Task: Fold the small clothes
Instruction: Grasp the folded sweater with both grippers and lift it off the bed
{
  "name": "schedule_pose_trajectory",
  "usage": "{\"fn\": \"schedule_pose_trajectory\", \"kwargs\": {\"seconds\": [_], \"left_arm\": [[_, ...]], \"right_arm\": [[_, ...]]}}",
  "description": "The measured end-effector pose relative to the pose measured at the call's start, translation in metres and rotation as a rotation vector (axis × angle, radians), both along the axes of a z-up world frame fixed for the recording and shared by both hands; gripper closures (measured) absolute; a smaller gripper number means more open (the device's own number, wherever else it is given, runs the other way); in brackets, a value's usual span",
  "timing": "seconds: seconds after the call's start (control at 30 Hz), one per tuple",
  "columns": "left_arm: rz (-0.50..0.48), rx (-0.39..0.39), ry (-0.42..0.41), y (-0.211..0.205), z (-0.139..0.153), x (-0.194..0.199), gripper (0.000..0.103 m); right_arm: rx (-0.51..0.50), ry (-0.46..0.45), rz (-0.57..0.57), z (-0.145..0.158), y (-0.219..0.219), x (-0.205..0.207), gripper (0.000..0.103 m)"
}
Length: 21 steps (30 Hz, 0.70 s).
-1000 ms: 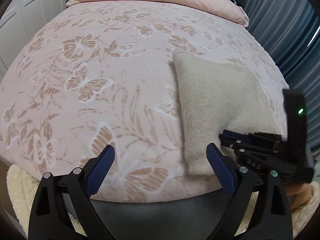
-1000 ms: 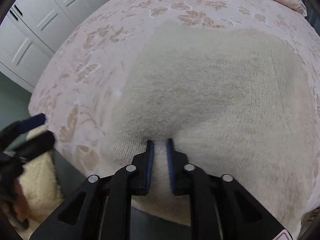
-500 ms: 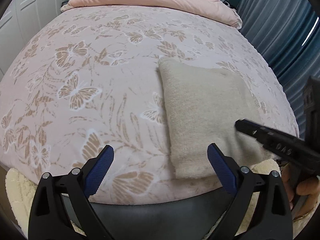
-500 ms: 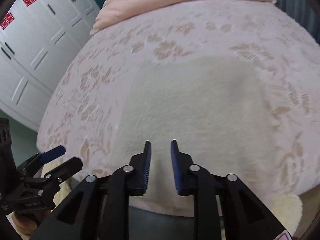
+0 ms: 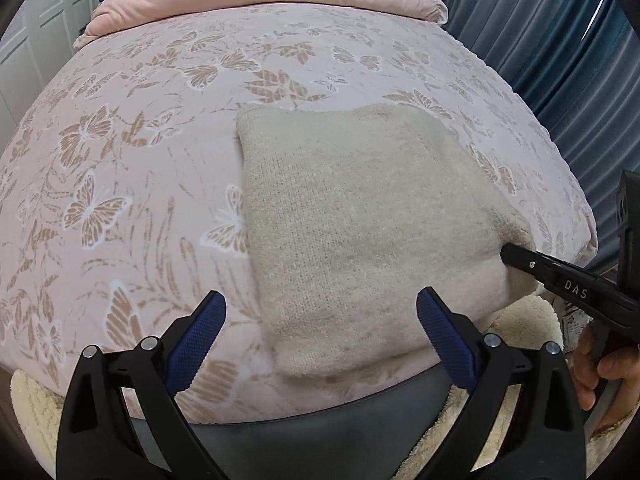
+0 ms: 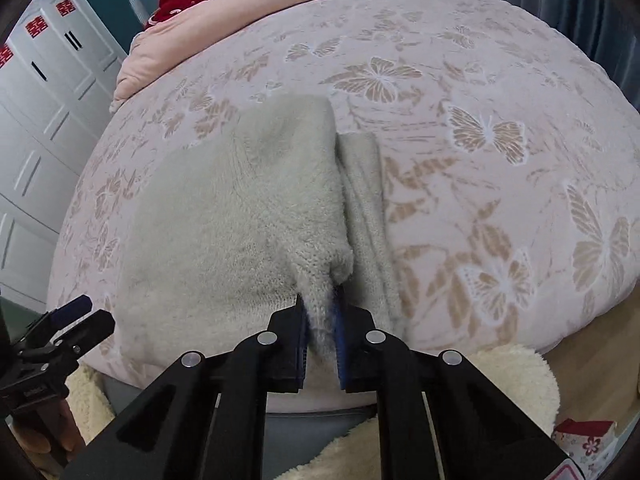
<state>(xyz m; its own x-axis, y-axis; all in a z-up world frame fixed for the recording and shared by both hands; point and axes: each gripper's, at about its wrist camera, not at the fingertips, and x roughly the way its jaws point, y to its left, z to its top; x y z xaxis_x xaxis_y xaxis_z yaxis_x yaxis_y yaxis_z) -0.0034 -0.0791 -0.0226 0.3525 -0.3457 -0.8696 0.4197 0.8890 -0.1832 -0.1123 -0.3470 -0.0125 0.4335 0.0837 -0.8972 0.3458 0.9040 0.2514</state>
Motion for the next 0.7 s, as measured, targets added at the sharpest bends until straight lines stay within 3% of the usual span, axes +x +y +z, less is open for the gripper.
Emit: {"fn": "schedule_pose_trajectory", "kwargs": {"seconds": [0.07,0.1,0.23,0.3,0.37,0.47,0.57,0.7], "left_arm": [[0.008,-0.003,0.022,-0.002,-0.005,0.002,0.009],[0.011,-0.012,0.045,-0.003,-0.009,0.004,0.009],[0.037,-0.076,0.116,0.001,-0.014,0.014,0.009],[0.065,-0.134,0.155,0.007,-0.015,0.023,0.007],[0.103,-0.176,0.2,0.011,-0.02,0.034,0.006],[0.144,-0.187,0.275,0.008,-0.037,0.056,0.005],[0.16,-0.179,0.364,0.001,-0.061,0.075,0.005],[0.17,-0.241,0.449,-0.005,-0.088,0.087,0.005]], "right_arm": [[0.04,0.093,0.031,-0.038,-0.004,0.005,0.093],[0.043,0.089,0.045,-0.045,-0.003,0.005,0.093],[0.053,0.026,0.032,-0.011,-0.006,0.004,0.079],[0.066,-0.049,-0.006,0.008,-0.015,0.004,0.046],[0.075,-0.116,-0.018,0.018,-0.024,0.01,0.032],[0.117,-0.098,-0.01,0.004,-0.031,0.032,0.026],[0.149,-0.006,0.016,-0.028,-0.032,0.052,0.026],[0.228,0.021,0.011,-0.056,-0.034,0.061,0.016]]}}
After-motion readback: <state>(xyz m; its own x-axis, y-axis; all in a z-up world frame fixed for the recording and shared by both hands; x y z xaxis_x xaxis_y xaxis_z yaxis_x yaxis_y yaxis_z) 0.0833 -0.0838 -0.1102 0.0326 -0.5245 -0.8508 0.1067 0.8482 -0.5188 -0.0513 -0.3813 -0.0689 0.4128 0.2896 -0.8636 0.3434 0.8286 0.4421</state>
